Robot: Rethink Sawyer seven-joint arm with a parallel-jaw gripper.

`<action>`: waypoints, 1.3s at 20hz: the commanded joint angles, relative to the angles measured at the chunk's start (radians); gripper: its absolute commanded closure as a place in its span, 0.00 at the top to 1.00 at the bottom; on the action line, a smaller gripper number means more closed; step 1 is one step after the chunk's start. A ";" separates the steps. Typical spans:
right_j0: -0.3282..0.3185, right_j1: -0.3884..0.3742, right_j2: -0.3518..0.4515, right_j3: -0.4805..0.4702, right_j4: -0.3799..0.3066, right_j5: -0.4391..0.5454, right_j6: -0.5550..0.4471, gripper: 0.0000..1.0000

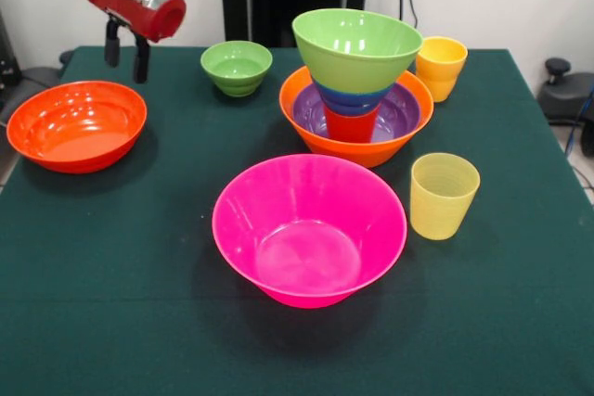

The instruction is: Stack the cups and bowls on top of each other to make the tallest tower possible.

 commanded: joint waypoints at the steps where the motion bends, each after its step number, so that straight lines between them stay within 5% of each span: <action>1: 0.016 0.072 0.098 0.037 -0.032 -0.093 -0.054 1.00; 9: 0.058 0.193 0.035 0.045 -0.042 -0.223 0.059 1.00; 16: 0.131 0.299 -0.065 -0.042 -0.063 -0.317 0.092 1.00; 19: 0.185 0.268 -0.145 -0.040 -0.064 -0.282 0.091 1.00; 26: 0.252 0.063 -0.257 0.026 -0.027 -0.088 -0.006 1.00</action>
